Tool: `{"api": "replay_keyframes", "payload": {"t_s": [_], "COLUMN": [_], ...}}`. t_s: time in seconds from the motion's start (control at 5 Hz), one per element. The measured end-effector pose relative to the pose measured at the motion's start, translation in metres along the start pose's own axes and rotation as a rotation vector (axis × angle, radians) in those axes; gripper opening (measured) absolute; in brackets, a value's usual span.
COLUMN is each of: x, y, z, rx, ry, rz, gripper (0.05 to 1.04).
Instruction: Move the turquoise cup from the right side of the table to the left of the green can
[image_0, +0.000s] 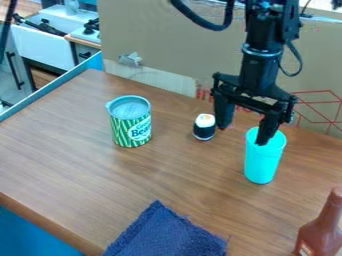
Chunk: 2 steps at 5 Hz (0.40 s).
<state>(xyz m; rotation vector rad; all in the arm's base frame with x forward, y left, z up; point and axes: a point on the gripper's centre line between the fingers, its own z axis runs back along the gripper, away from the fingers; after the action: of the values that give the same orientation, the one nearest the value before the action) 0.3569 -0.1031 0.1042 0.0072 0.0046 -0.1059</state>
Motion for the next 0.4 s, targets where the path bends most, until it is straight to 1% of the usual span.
{"api": "replay_keyframes", "payload": {"t_s": [0.2, 0.4], "x": [0.006, 0.009], "y": [-0.002, -0.006], "z": [-0.015, -0.029], "rx": [-0.003, -0.018], "ry": [0.022, 0.037], "rz": [0.022, 0.049], "gripper": [1.001, 1.001]}}
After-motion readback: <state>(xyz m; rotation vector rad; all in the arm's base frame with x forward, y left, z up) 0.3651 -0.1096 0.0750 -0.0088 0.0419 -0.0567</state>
